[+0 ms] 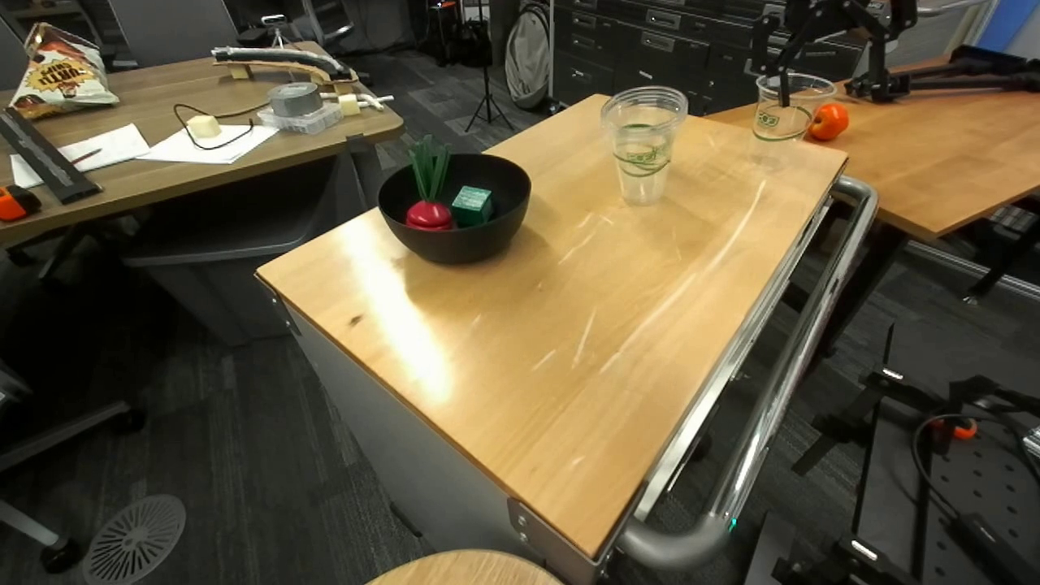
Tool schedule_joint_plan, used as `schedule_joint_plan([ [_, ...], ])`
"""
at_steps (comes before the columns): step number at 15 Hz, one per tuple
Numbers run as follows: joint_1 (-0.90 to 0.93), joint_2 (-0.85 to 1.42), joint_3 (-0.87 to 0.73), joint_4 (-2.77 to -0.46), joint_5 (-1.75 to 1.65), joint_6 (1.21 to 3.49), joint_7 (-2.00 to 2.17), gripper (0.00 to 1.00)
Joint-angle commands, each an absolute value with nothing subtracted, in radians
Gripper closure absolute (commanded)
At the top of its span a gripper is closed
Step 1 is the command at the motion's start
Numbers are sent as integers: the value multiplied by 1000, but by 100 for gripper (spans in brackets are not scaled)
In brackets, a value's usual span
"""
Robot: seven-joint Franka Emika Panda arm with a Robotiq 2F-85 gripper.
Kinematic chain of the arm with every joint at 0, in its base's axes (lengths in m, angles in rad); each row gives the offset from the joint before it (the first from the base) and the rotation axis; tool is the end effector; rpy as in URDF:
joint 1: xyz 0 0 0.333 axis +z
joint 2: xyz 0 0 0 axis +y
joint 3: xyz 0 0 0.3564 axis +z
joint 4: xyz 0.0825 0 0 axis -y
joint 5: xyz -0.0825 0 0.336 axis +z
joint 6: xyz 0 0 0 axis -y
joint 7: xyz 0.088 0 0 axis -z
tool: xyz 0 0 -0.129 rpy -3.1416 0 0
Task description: Stack the clear cups inside each other
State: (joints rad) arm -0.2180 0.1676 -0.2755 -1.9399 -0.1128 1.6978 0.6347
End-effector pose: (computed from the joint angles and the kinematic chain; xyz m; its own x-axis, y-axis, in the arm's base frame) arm 0.4377 -0.2438 0.4206 0.4060 -0.8838 -0.2327 -0.8139 -0.4654 0.3478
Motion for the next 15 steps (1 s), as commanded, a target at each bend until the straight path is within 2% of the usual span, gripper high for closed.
schedule_joint_plan([
  [1,-217,168,-273,-1937,-113,1695,636,0],
  [12,-216,166,-273,-1938,-113,1695,638,0],
  [15,-208,145,-268,-1932,-12,1703,776,0],
])
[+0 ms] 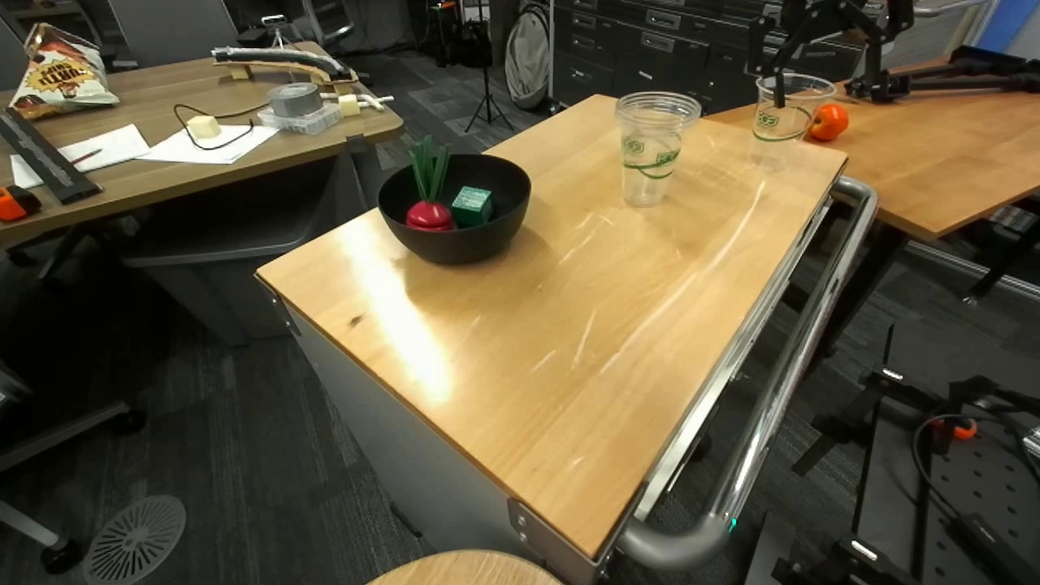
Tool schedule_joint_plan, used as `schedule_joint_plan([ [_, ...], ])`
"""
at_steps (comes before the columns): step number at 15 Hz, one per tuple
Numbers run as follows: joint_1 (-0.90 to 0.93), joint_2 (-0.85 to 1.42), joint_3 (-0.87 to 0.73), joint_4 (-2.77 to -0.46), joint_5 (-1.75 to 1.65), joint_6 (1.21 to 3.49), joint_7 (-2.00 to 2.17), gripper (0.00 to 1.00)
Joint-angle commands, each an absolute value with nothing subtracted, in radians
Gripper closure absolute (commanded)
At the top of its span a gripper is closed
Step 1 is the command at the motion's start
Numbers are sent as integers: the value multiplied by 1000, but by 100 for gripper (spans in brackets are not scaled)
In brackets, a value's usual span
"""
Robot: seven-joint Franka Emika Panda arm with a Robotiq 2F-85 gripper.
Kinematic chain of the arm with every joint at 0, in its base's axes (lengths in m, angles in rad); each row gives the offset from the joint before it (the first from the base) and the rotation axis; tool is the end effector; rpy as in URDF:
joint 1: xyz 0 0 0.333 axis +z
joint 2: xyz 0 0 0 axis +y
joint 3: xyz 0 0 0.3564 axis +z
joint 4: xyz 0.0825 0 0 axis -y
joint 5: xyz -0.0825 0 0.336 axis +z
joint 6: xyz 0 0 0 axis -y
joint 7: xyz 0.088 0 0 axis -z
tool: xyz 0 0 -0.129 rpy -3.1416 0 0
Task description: Stack the clear cups inside each other
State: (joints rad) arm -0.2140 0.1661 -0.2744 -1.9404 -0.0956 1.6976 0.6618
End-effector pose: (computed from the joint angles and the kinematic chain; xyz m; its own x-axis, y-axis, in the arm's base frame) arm 0.4395 -0.2397 0.4209 0.3824 -0.8945 -0.2318 -0.8291 -0.4429 0.3414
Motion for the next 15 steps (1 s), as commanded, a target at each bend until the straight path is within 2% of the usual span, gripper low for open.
schedule_joint_plan([
  [1,-205,141,-265,-1931,19,1707,819,0],
  [5,-189,107,-253,-1949,94,1778,1006,0],
  [9,-195,137,-249,-1928,72,1756,982,0],
  [14,-196,120,-246,-1913,-22,1583,740,0],
  [15,-204,32,-261,-2025,-94,1600,685,0],
])
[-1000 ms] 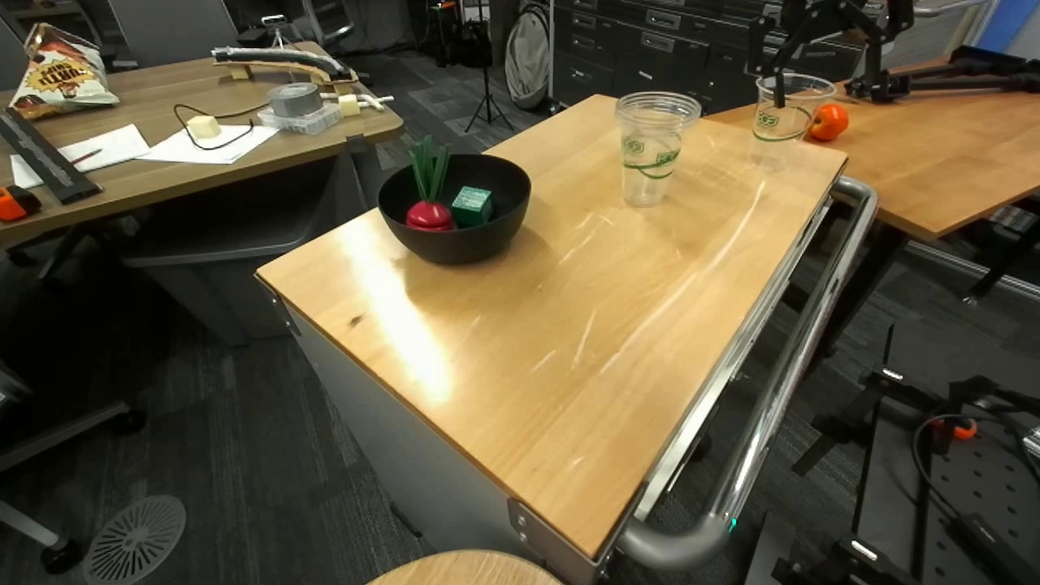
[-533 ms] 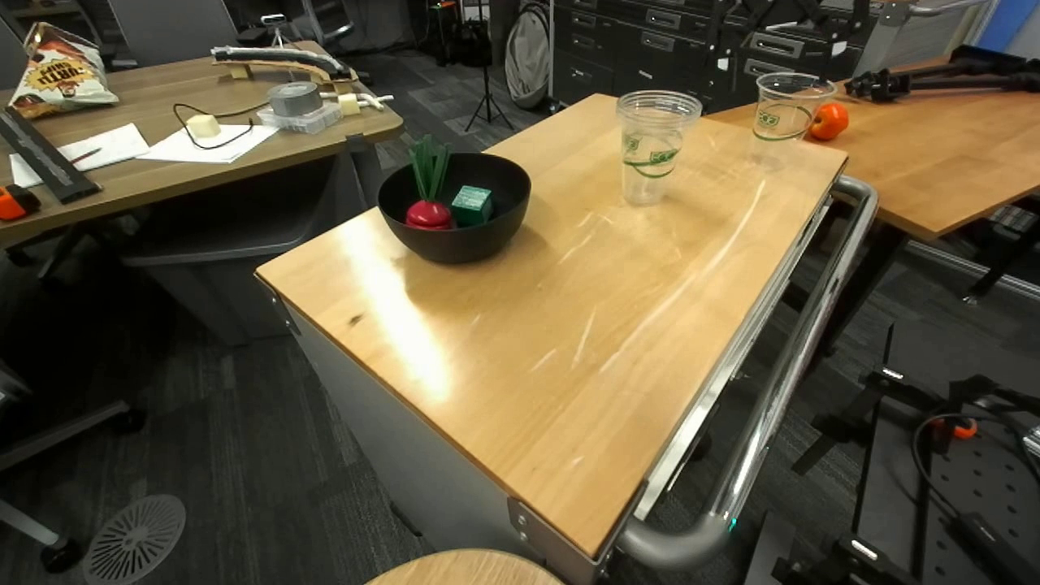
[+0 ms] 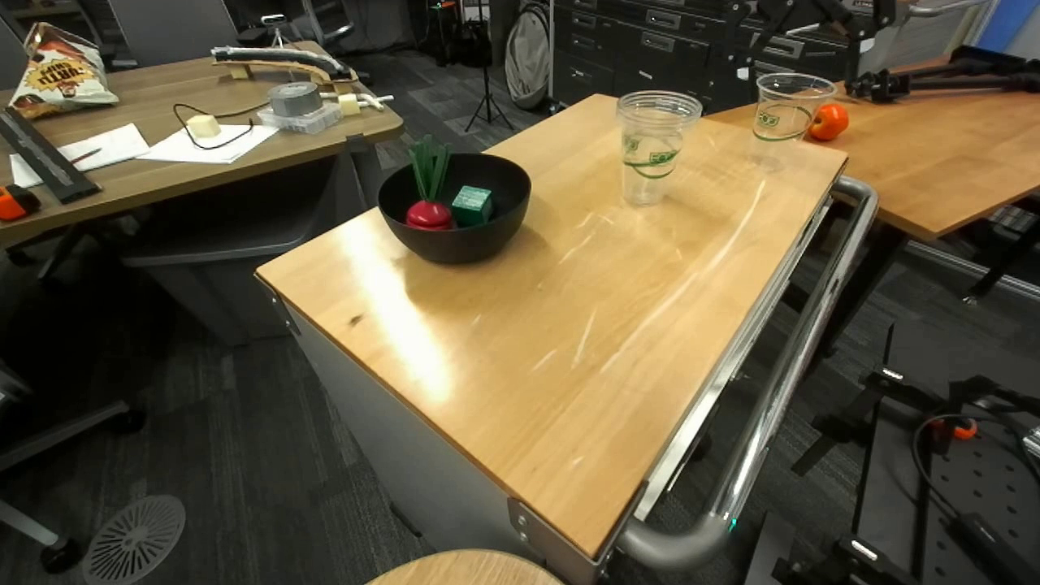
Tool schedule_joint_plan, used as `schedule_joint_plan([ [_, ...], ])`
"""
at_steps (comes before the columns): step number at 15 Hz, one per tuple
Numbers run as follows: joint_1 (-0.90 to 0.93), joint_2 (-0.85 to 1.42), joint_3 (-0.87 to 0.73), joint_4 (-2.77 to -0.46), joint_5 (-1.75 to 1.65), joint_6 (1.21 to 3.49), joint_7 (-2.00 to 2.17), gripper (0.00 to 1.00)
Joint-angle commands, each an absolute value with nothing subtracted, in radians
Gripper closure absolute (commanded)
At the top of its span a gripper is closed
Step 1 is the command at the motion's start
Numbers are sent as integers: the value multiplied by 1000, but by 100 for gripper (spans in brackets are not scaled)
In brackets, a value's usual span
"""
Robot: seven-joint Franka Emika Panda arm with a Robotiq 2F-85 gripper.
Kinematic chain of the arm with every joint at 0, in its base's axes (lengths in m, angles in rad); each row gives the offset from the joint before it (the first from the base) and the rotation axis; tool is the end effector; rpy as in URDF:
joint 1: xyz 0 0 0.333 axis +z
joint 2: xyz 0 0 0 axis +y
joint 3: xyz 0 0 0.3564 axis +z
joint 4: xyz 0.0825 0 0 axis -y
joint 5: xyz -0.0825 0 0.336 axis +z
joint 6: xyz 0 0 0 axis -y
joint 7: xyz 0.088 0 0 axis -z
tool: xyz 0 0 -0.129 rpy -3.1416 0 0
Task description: Stack the clear cups inside each other
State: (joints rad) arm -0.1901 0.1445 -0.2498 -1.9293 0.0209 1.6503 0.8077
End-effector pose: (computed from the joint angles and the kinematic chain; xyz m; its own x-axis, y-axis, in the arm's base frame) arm 0.4500 -0.2037 0.4324 0.2546 -0.9290 -0.2686 -0.8920 -0.3328 0.3058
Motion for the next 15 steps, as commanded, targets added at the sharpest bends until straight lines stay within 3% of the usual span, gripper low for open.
schedule_joint_plan([
  [1,-206,-1,-264,-2048,-153,1589,642,0],
  [5,-223,-108,-261,-2060,-264,1631,497,0],
  [11,-234,-91,-253,-2034,-243,1624,475,0],
  [15,-209,-107,-207,-2084,-423,1743,403,0],
])
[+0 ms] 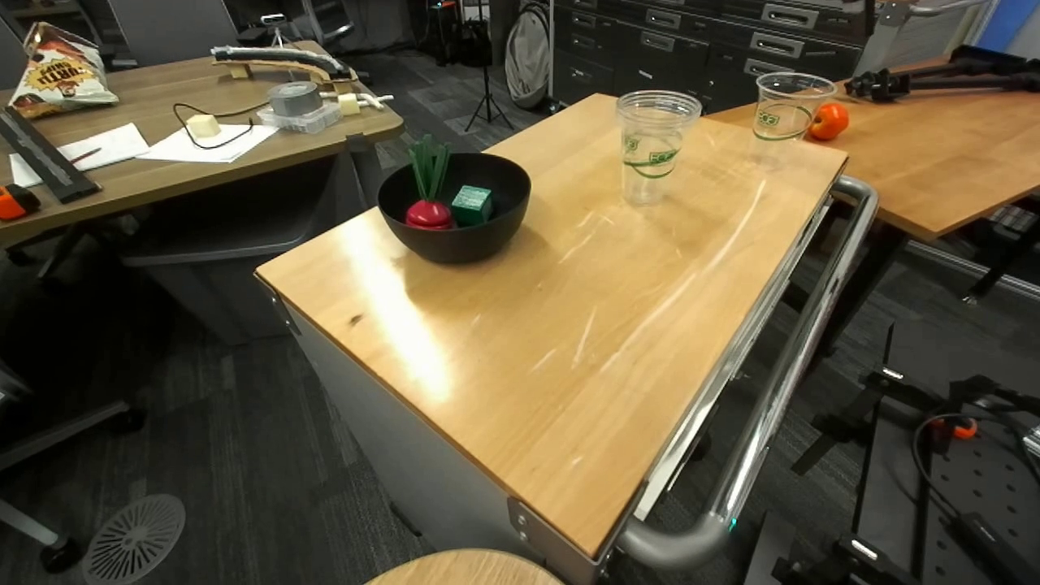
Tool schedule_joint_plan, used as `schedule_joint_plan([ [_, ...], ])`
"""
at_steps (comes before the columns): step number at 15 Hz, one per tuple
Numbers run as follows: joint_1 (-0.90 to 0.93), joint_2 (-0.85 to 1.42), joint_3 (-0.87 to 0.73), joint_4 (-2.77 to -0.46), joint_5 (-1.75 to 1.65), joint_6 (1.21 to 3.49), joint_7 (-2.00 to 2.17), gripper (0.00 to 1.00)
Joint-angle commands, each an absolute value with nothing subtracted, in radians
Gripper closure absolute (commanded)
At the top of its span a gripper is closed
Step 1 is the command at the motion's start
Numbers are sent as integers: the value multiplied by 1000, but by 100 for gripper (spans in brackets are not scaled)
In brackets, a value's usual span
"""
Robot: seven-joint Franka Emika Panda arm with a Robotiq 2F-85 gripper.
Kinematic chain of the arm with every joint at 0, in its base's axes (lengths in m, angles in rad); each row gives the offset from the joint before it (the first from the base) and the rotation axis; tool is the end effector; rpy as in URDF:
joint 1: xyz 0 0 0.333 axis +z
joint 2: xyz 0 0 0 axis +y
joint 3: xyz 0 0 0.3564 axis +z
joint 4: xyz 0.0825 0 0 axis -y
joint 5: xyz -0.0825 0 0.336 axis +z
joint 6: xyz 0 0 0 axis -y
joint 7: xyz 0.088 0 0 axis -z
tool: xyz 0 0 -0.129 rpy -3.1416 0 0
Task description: Stack the clear cups inside each other
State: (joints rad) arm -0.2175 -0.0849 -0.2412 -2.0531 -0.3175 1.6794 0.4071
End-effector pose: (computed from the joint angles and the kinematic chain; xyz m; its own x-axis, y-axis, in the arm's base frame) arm 0.3805 -0.2325 0.4960 0.6793 -0.7159 -0.1614 -0.6342 -0.6833 0.3617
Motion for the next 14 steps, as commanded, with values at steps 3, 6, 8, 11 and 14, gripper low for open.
schedule_joint_plan([
  [3,-205,-125,-185,-2061,-522,1811,387,0],
  [6,-219,-112,-204,-2029,-455,1964,315,0],
  [8,-224,-93,-227,-2010,-344,2033,232,0],
  [11,-224,-93,-221,-2023,-327,1995,233,0],
  [14,-226,-84,-221,-2024,-324,1988,229,0],
])
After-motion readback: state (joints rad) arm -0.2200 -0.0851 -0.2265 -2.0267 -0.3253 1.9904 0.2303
